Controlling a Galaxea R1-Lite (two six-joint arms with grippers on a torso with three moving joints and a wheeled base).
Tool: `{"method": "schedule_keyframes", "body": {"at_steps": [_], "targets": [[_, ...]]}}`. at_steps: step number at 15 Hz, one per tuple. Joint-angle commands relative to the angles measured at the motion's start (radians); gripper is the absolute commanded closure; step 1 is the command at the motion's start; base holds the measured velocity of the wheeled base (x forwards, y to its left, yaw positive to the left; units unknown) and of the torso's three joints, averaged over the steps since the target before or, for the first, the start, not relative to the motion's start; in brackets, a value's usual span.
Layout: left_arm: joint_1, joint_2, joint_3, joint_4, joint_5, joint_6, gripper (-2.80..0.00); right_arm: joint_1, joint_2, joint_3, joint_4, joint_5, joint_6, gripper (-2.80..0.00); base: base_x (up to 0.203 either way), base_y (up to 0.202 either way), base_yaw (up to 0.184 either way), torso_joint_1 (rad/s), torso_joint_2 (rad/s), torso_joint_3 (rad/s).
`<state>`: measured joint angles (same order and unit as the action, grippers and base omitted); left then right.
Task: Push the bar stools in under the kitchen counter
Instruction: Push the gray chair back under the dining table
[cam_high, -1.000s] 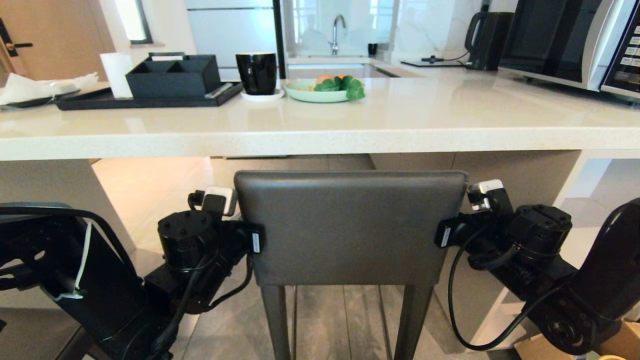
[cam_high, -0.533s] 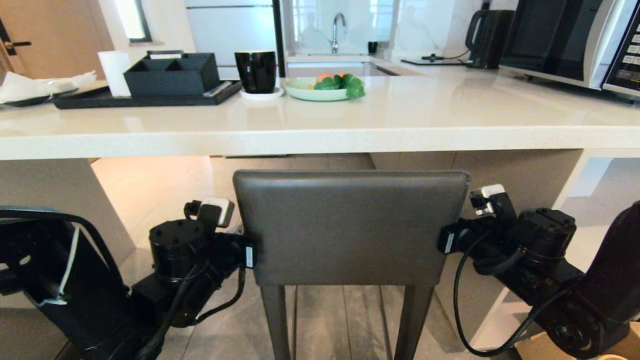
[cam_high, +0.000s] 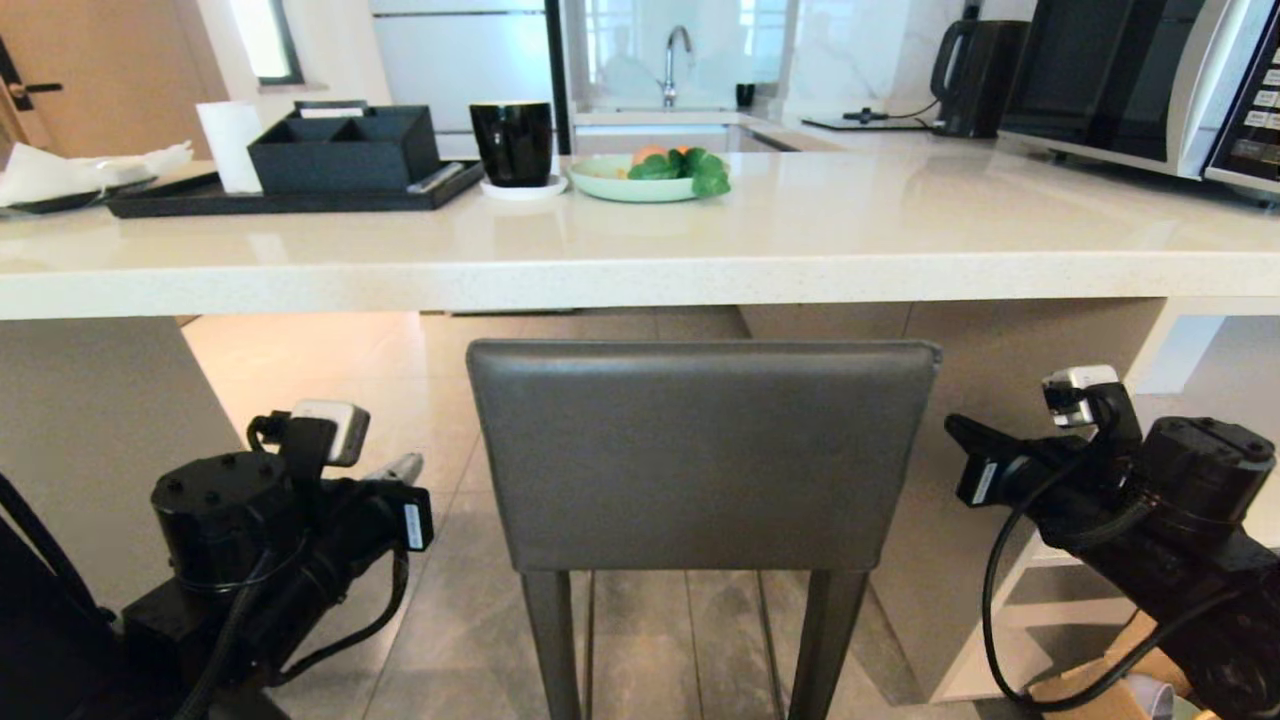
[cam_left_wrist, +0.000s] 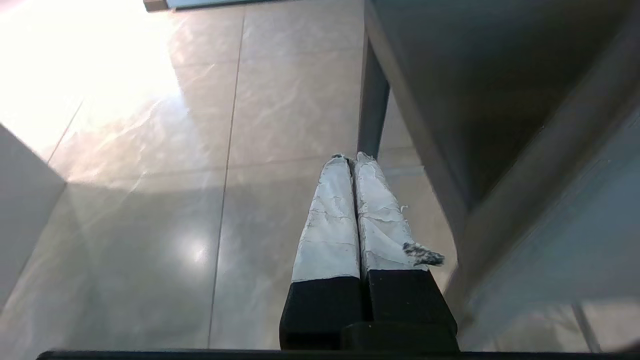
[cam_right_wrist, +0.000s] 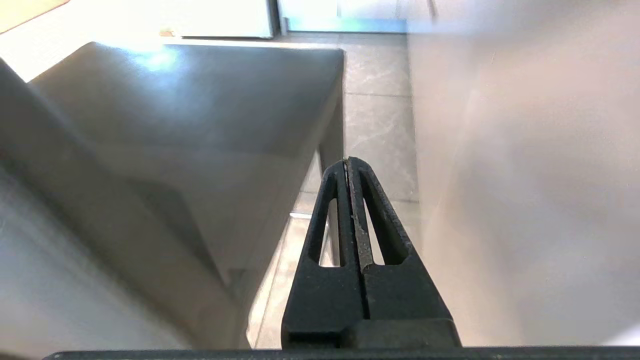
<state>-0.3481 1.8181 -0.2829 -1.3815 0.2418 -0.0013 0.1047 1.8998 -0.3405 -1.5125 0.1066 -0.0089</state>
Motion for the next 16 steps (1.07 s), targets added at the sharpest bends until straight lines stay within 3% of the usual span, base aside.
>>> {"method": "schedule_keyframes", "body": {"at_steps": [1, 3, 6, 8, 12, 16], "targets": [[-0.004, -0.079, 0.065, -0.01, 0.023, -0.004, 0.0, 0.001, -0.088, 0.073, -0.009, -0.003, -0.001, 0.0, 0.0, 0.0, 0.0, 0.0, 0.0, 0.0], [-0.031, -0.164, 0.097, -0.007, 0.066, -0.011, 0.0, 0.003, -0.159, 0.141, -0.008, -0.014, 0.0, 0.0, 0.0, 0.0, 0.0, 0.0, 0.0, 0.0], [-0.186, -0.265, 0.11, -0.001, 0.218, 0.001, 0.0, 0.01, -0.278, 0.219, -0.005, -0.041, -0.001, 0.0, 0.0, 0.0, 0.0, 0.0, 0.0, 0.0], [-0.223, -0.362, 0.139, 0.0, 0.301, 0.024, 0.0, 0.013, -0.372, 0.304, -0.003, -0.05, -0.002, 0.0, 0.0, 0.0, 0.0, 0.0, 0.0, 0.0], [-0.011, -0.477, 0.138, 0.005, 0.331, 0.077, 0.0, 0.013, -0.572, 0.34, 0.109, -0.124, -0.015, 0.0, 0.0, 0.0, 0.0, 0.0, 0.0, 0.0], [0.211, -0.603, 0.105, 0.004, 0.317, 0.12, 0.0, 0.01, -0.705, 0.342, 0.174, -0.144, -0.051, 0.0, 0.0, 0.0, 0.0, 0.0, 0.0, 0.0]]}}
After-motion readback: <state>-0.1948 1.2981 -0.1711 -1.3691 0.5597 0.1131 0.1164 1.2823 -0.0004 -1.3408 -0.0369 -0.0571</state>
